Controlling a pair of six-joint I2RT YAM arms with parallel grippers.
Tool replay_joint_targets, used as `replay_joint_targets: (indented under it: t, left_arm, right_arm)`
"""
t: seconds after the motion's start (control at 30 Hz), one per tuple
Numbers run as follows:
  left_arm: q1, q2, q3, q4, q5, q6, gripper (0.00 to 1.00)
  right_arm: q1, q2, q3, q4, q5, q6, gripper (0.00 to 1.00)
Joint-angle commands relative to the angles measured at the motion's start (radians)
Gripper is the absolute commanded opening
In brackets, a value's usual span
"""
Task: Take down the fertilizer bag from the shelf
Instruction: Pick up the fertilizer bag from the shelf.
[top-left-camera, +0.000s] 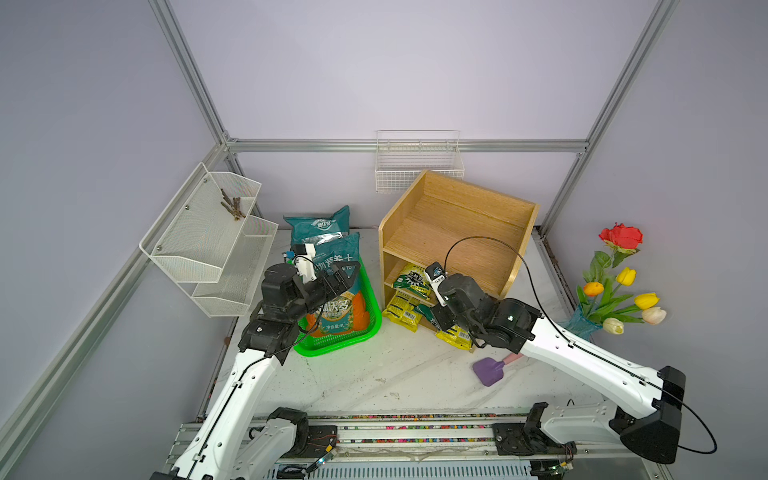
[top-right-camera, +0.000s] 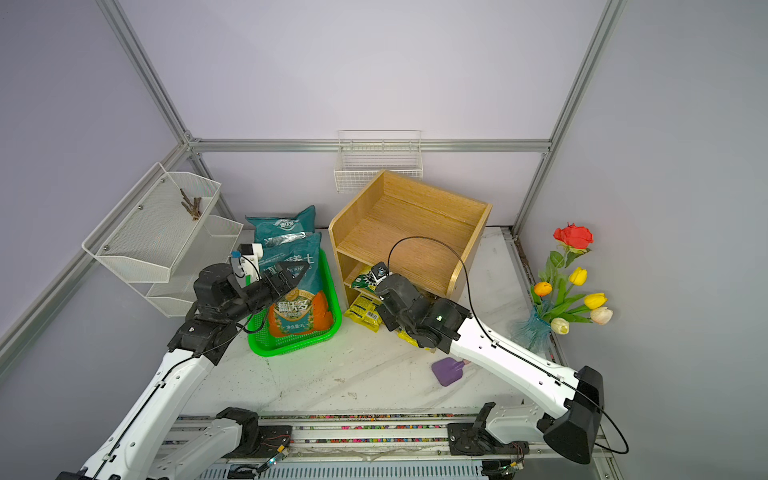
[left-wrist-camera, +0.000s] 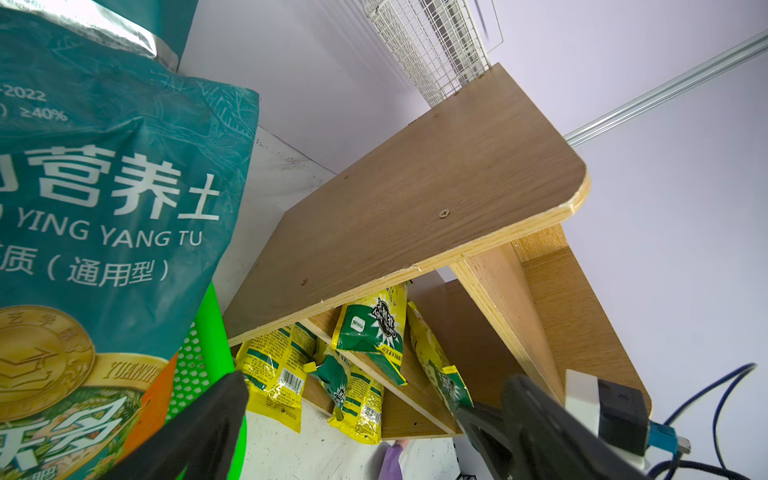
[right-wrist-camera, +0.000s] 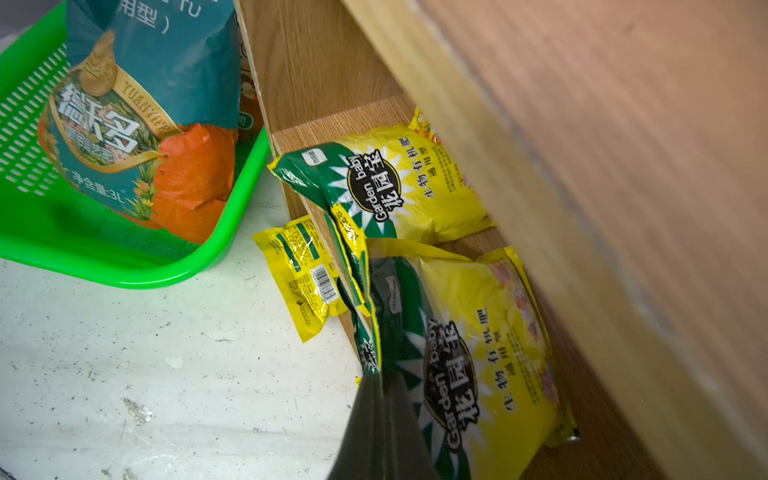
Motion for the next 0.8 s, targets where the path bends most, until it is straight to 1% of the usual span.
replay_joint_targets:
  t: [0.0,0.07,0.13,0.17,0.23,0.3,0.33,0.4,0.43,0.5,0.57,0.7,0.77]
  left_arm:
    - [-0.002,-0.015,-0.059,0.043,0.018,-0.014,1.00]
    - [-0.003,-0.025,-0.063,0.042,0.016,-0.011,1.00]
    - [-0.003,-0.032,-0.065,0.038,0.014,-0.010,1.00]
    - [-0.002,-0.034,-0.067,0.039,0.015,-0.010,1.00]
    - [-0.003,-0.037,-0.069,0.038,0.012,-0.010,1.00]
    - [-0.002,-0.035,-0.070,0.041,0.012,-0.010,1.00]
    - [-0.001,-0.035,-0.070,0.042,0.013,-0.010,1.00]
    - [-0.002,-0.032,-0.067,0.045,0.016,-0.014,1.00]
    - [-0.002,-0.030,-0.067,0.047,0.017,-0.014,1.00]
    - [-0.002,-0.027,-0.064,0.050,0.019,-0.016,1.00]
    - [-0.002,-0.023,-0.064,0.056,0.021,-0.018,1.00]
    - [-0.003,-0.009,-0.057,0.069,0.031,-0.026,1.00]
    - [-0.003,-0.001,-0.052,0.075,0.038,-0.031,1.00]
  right_arm:
    - [-0.002,0.044,-0.036,0.061,0.023,0.027,0.00]
    - [0.000,0.063,-0.035,0.059,0.041,0.020,0.00]
    - [0.001,0.077,-0.030,0.059,0.031,0.003,0.00]
    - [0.002,0.083,-0.026,0.055,0.026,-0.001,0.04]
    - [0.002,0.087,-0.021,0.049,0.009,-0.026,0.21]
    - [0.002,0.088,-0.021,0.045,0.013,-0.042,0.46]
    - [0.002,0.086,-0.022,0.044,0.015,-0.053,0.56]
    - [0.005,0.083,-0.023,0.039,0.026,-0.072,0.73]
    - [0.008,0.081,-0.023,0.036,0.032,-0.080,0.77]
    - [0.011,0.081,-0.031,0.036,0.055,-0.103,0.84]
    - [0.013,0.089,-0.039,0.033,0.089,-0.118,0.87]
    - [0.013,0.129,-0.054,0.036,0.221,-0.121,0.88]
    - [0.013,0.153,-0.059,0.043,0.258,-0.143,0.87]
